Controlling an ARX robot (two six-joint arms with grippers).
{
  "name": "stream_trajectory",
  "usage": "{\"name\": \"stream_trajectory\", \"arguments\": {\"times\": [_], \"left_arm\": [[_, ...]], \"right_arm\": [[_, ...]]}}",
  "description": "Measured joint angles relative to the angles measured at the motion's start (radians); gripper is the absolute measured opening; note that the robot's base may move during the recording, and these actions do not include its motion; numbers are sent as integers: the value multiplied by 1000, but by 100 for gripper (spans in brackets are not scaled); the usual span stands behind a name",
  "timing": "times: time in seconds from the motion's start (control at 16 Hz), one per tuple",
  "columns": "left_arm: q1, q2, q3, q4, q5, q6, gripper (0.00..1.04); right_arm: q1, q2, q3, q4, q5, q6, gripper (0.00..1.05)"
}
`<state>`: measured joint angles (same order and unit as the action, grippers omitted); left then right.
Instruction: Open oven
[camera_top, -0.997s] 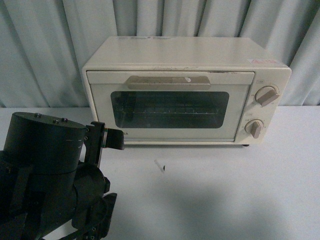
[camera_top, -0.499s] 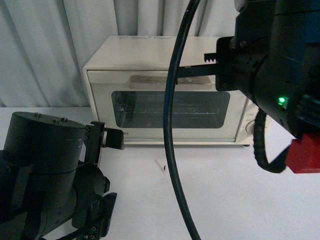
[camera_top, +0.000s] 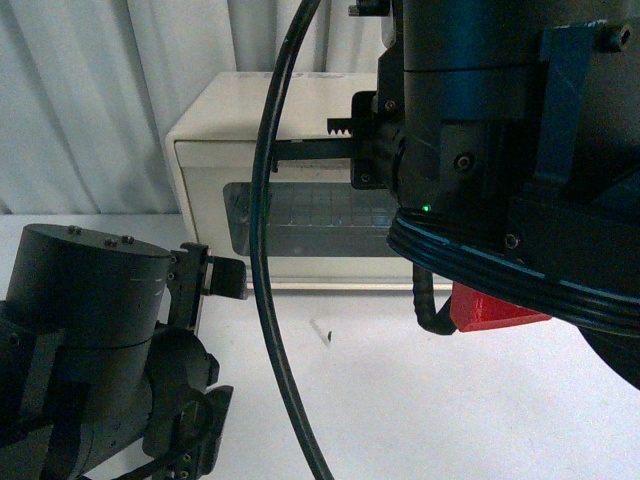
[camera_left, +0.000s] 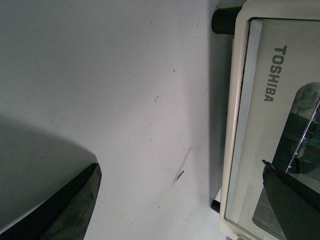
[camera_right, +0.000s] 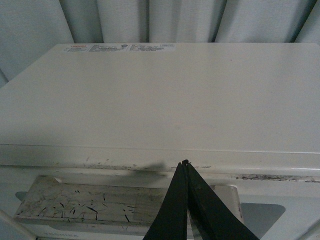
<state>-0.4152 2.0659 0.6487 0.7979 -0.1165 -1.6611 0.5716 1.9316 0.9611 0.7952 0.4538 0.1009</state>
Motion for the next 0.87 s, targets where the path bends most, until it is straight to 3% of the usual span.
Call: {"name": "stream_trajectory", "arguments": {"times": [0.56, 0.87], "left_arm": [[0, 0, 0, 0, 0, 0, 98], [0, 0, 0, 1, 0, 0, 98]], "right_arm": [[-3, 78, 27, 22, -9, 76, 2], [27, 111, 27, 68, 44, 189, 2]]}}
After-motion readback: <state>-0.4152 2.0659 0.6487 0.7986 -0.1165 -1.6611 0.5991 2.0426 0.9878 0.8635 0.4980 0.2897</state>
